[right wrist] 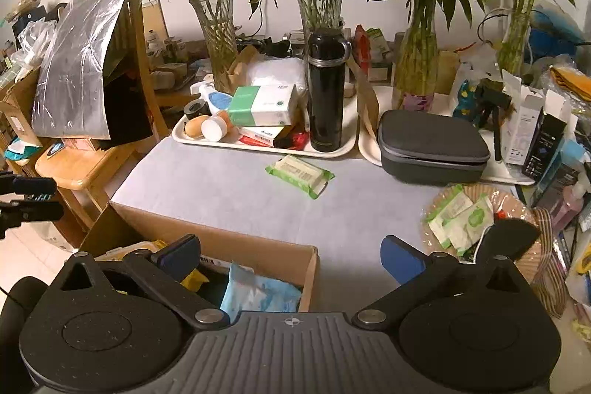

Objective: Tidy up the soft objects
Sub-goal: 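Lower the blue wet-wipe pack into the box and open the right gripper, then move the right gripper to the green-edged white wet-wipe pack on the table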

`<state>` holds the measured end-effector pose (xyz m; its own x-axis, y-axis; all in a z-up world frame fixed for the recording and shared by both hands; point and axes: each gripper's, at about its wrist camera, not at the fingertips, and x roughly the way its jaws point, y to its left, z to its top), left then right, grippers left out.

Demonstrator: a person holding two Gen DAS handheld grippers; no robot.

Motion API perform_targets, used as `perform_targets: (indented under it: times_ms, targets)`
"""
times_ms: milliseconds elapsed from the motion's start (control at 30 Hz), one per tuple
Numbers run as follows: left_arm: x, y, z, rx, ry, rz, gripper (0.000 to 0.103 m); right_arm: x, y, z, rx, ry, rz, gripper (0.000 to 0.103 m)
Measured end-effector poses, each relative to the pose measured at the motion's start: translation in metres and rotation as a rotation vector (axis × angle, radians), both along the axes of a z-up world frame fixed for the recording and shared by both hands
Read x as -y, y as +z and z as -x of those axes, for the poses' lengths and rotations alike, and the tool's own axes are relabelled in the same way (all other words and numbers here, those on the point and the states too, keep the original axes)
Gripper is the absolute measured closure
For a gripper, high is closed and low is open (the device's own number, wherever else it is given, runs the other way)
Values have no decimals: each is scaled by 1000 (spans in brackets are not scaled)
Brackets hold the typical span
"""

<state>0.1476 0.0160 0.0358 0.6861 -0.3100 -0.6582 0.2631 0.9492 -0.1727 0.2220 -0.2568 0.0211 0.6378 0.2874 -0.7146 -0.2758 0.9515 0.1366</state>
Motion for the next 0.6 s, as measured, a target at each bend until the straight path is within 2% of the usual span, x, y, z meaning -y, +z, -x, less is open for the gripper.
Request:
perform_targets:
  times_ms: [167, 333, 433, 600]
  targets:
    - [-1, 2, -14, 21, -2, 7, 35, 5, 2, -11, -10, -4, -45, 0]
    - [-5, -3, -25, 34, -6, 8, 35, 5, -7, -19, 9, -13, -2, 0]
    - [-10, -7, -29, 33, 7, 21, 35, 8, -17, -26, -15, -13, -10, 0]
    - [-18, -15, -36, 25, 9, 34, 35, 14, -31, -37, -13, -72, 6, 0]
